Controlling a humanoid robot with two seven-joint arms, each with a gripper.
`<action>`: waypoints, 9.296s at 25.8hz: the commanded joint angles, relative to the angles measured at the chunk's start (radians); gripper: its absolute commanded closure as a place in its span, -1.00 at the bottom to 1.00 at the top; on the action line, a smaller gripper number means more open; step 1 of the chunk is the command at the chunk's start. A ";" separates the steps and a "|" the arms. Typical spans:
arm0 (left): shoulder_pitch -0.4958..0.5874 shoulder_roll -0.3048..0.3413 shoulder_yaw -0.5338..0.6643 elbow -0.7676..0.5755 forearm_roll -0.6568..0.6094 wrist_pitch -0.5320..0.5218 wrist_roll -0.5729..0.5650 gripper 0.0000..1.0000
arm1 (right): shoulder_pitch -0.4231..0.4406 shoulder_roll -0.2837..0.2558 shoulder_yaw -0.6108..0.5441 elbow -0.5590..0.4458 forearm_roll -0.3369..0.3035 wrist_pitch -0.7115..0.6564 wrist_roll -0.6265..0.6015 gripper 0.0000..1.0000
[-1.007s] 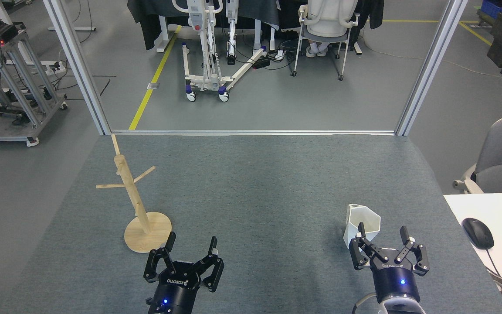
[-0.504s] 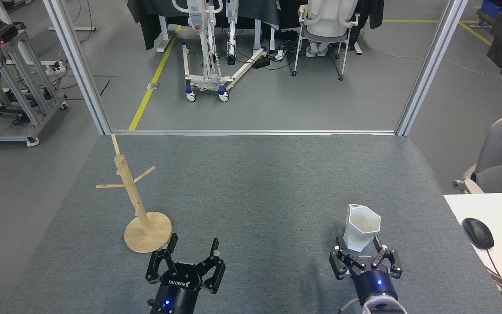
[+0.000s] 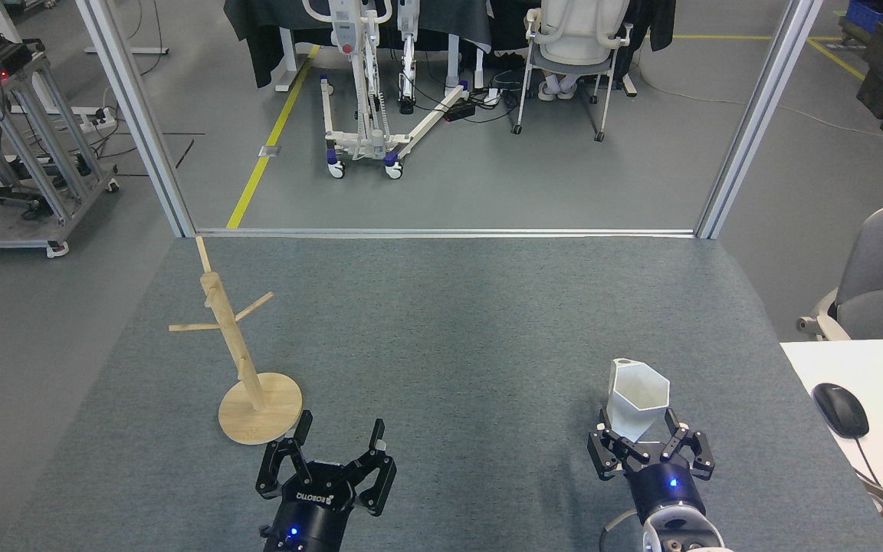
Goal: Hang cup on storage rack
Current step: 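Close the right gripper around the white hexagonal cup, then lift the white cup slightly with the right gripper, then carry the cup with the right gripper toward the left gripper, then grasp the cup with the left gripper beneath the right gripper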
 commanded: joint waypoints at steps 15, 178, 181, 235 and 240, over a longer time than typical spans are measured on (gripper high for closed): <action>0.001 0.005 0.000 -0.003 0.000 0.001 0.000 -0.99 | -0.145 0.002 0.010 0.203 -0.002 -0.001 -0.001 -0.98; -0.255 -0.106 -0.256 0.170 0.061 0.080 -0.133 -0.97 | -0.627 -0.146 1.029 -0.574 -0.643 0.951 0.235 1.00; -0.257 -0.106 -0.255 0.169 0.071 0.096 -0.143 -0.97 | -0.627 -0.147 1.029 -0.571 -0.643 0.951 0.235 1.00; -0.486 -0.112 -0.304 0.284 0.158 0.208 -0.255 0.37 | -0.613 -0.074 1.032 -0.527 -0.646 0.951 0.235 0.85; -0.484 -0.110 -0.305 0.277 0.158 0.206 -0.259 0.50 | -0.613 -0.074 1.030 -0.518 -0.646 0.951 0.235 0.33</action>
